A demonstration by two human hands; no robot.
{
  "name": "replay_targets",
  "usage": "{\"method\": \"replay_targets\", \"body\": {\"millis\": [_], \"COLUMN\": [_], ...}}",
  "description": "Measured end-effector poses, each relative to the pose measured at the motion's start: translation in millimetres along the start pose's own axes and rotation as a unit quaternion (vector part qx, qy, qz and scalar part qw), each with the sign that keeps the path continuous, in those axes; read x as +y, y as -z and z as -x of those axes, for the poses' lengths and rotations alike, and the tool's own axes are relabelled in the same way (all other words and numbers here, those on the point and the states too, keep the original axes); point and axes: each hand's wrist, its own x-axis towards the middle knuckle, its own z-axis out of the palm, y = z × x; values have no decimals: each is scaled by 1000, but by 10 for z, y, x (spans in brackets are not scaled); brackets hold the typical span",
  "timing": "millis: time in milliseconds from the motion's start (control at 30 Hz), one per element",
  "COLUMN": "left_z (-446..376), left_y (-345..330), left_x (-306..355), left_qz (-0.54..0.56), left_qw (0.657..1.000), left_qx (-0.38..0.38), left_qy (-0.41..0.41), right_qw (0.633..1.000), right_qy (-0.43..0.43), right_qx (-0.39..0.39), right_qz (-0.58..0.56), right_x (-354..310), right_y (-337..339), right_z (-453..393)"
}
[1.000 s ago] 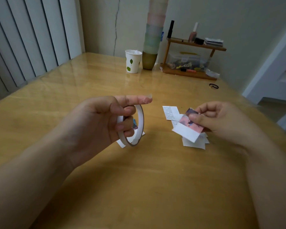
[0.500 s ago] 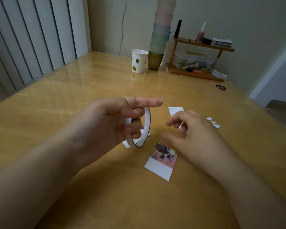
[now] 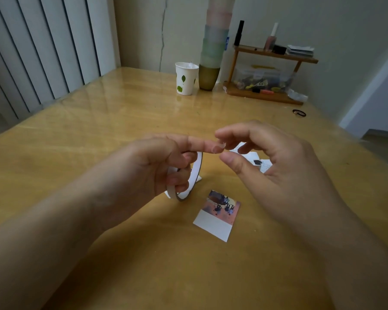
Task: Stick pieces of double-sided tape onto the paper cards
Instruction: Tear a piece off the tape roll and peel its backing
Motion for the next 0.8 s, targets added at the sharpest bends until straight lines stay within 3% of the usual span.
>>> {"method": "replay_targets", "body": {"millis": [300,500,600,800], "left_z": [55,53,81,141], "left_y": [9,-41,-91,-141], "left_x": [49,136,163,164], "left_qz": [-21,5,-93,-201], "left_qw": [999,1000,993,977], "left_qx": [-17,8,65,70], "left_qy": [-29,21,16,4], "right_qw": [999,990,977,953], "right_qy": [-11,-52,-83,-123], "right_qx": [11,-13,-55,-141], "right_qz": [-42,-134,-187,-240], "right_x": [-22,13,52,115], "right_y": [29,29,19,21], "right_z": [5,1,5,-7]}}
